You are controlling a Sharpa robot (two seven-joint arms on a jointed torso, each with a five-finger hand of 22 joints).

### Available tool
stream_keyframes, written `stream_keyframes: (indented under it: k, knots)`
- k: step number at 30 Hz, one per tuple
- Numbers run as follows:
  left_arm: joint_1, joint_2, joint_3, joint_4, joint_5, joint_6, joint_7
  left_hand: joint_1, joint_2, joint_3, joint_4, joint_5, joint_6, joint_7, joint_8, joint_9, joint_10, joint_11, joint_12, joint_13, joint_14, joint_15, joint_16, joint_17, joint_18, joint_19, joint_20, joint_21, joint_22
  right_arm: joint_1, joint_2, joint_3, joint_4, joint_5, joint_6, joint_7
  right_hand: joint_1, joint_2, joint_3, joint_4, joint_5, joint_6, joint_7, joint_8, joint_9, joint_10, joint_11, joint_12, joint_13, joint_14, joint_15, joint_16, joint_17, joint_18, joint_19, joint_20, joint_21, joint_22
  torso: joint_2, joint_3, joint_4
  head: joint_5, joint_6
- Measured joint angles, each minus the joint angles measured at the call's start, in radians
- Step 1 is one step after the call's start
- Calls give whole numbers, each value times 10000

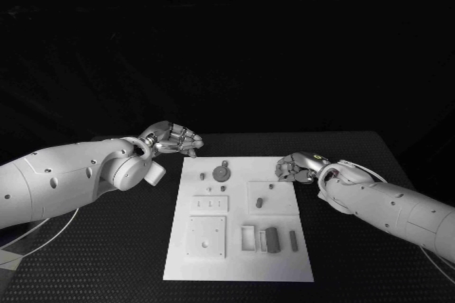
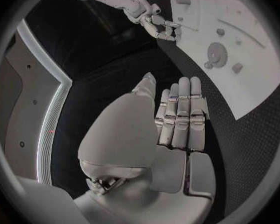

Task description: Assemble the parts on the task board

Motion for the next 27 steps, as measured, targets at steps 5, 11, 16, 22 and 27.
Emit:
stream_keyframes:
  k: [5, 11, 16, 22, 27]
  knots:
    - [0, -1, 0, 4, -1, 0, -4, 0, 0, 0, 0, 0, 0, 0, 0, 0, 0, 0, 0, 10, 0, 0, 0, 8, 0, 0, 0, 0, 0, 23, 36, -10, -54, 4, 49, 68, -40, 41, -1, 0, 0, 0, 0, 0, 19, -1, 1, 39, 24, -11, -4, 39, 10, 9, -36, -30, 42, -1, 4, 0, 4, 1, 1]
    - [0, 9, 0, -2, -2, 0, -6, 0, 0, 0, 0, 0, 0, 0, 0, 0, 0, 0, 0, 9, 0, 0, 0, 9, 0, 0, 0, 0, -1, 62, 96, -18, -64, 5, 120, 135, -41, 42, -1, 1, 0, 0, 0, 0, 18, -3, 2, 39, 28, -34, 0, 39, 20, 20, -51, -18, 43, -1, 8, -1, 4, 3, -10]
    - [0, 19, 0, -17, -2, 0, -8, 0, 0, 0, 0, 0, 0, 0, 0, 0, 0, 0, -37, 8, 0, 0, 0, 8, 0, 0, 0, 0, -2, 86, 94, -18, -71, 5, 205, 185, -44, 45, -1, 1, 0, 0, 0, 0, 33, -36, 36, 51, 58, -50, 11, 79, 32, 22, -52, -17, 42, -2, 8, -4, 1, 6, -24]
    - [0, 22, 0, -24, -3, 1, -12, 0, 0, 0, 0, 0, 0, 0, 0, 0, 0, 0, -37, 8, 0, 0, 0, 18, 0, 0, 0, -17, 7, 91, 87, -17, -120, 5, 232, 215, -44, 46, 18, -19, -1, 35, -34, 0, 53, -73, 2, 86, 81, -57, 14, 135, 45, 24, -52, -16, 84, -2, 5, -1, -9, 1, -48]
    - [0, 24, 1, -24, -4, 1, -14, 0, 0, 0, 0, 0, 0, 0, 0, 0, 0, 0, -37, 16, 0, 0, 0, 18, 0, 0, 0, -40, 7, 97, 91, -18, -160, 4, 232, 230, 5, 96, 28, -29, -1, 68, -67, 51, 79, -110, 35, 129, 138, -119, 7, 136, 56, 28, -87, 18, 84, -3, 4, 3, -12, -3, -51]
